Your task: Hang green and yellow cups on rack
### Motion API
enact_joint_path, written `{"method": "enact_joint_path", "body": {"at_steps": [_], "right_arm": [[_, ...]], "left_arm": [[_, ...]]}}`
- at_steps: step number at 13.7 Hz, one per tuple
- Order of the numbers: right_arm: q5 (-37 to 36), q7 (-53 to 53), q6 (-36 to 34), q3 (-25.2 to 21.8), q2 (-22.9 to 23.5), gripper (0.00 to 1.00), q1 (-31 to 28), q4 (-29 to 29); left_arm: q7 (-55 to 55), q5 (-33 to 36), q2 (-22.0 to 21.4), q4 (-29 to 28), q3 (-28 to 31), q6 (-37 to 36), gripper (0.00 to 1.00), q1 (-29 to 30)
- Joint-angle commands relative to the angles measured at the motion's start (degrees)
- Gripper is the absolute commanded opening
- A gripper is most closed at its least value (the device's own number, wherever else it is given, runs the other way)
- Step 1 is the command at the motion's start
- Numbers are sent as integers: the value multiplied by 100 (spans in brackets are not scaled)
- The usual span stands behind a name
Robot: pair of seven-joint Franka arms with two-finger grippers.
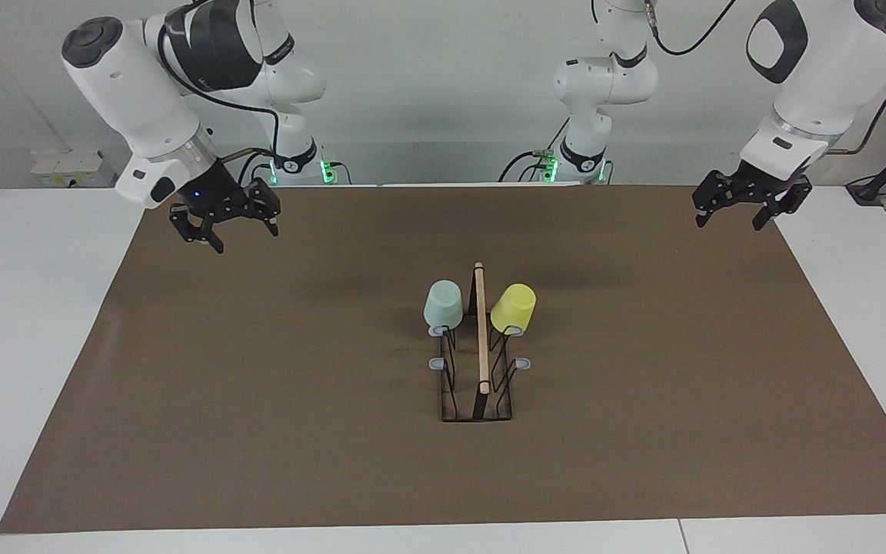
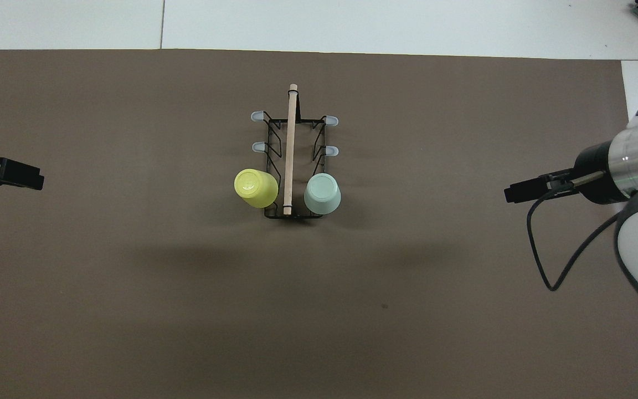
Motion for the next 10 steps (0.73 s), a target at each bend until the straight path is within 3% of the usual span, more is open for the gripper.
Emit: {"method": "enact_joint_path", "body": {"at_steps": [1,3,5,10], "right_arm": [[-189,881,-286,-61,-155,100,250,-27],[-234,1139,-348,-105,-208,100,374,-97],[-243,1105,-340,-132,-235,100,147,-141],[-243,1148,-401,-211,-243,100,119,-71]], "left_arm": [[66,-95,-63,155,21,17,100,123],[49,-95,-46,445,39,-290,100,114],[31,-95,-28,708,4,-519,100,71],[40,-366,-45,683,13,-442,100,123]]}}
